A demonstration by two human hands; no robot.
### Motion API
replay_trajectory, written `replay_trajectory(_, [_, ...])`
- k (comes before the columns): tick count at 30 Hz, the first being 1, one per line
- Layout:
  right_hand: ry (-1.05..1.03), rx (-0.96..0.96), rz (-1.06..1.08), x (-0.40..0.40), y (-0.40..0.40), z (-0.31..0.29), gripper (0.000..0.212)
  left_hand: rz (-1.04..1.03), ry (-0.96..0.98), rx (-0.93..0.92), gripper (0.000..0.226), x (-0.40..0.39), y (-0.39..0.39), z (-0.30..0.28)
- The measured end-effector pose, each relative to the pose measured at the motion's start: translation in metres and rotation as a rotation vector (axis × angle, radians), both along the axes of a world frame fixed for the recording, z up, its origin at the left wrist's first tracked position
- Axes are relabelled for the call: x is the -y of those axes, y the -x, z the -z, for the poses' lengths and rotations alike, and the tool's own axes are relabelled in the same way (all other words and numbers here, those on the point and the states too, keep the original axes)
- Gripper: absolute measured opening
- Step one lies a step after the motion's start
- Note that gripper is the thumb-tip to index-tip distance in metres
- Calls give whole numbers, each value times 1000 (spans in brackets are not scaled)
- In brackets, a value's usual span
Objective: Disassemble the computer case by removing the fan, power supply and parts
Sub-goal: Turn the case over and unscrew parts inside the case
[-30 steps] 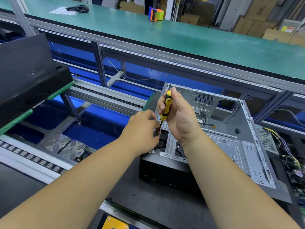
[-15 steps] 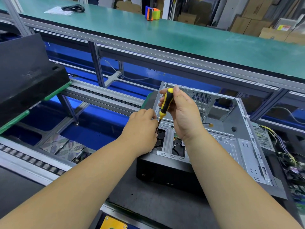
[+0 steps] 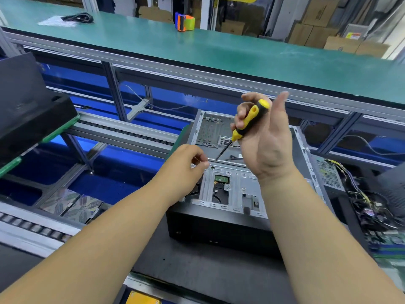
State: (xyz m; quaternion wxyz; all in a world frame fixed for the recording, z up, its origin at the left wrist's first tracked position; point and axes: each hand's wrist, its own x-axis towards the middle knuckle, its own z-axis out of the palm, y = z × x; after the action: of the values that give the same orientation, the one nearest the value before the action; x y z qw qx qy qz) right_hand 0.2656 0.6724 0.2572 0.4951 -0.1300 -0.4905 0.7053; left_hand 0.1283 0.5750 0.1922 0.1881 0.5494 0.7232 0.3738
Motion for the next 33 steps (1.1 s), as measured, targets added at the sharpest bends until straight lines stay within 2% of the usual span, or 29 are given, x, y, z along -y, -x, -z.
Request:
replay_trajectory(3, [-322, 270, 101, -1, -31, -3, 17, 28, 5, 540, 10, -5, -23, -13])
replay_trajectory(6, [-569, 547, 138, 0, -61, 0, 21, 164, 2, 1028, 9, -14, -50, -26])
replay_trajectory(8, [-686, 705, 203, 1, -81, 2, 23, 212, 23, 1181, 13, -21, -70, -33])
replay_trajectory(10, [-706, 791, 239, 2, -101, 5, 25, 274, 46, 1252, 11, -28, -89, -37])
replay_trajectory(16, [-611, 836, 340, 0, -169, 8, 21, 352, 155, 1284, 31, -48, -151, -39])
replay_trajectory(22, [-540, 810, 415, -5, -237, 18, 18, 347, 235, 1251, 37, -64, -215, -36])
replay_trajectory(27, [-560, 855, 486, -16, -288, 32, 23, 326, 276, 1160, 17, -76, -264, -27])
replay_trajectory(30, [-535, 981, 525, -31, -315, 48, 12, 257, 241, 999, 15, -83, -286, -19])
replay_trajectory(33, [-458, 1192, 485, -47, -337, 72, 13, 208, 192, 874, 14, -88, -298, -10])
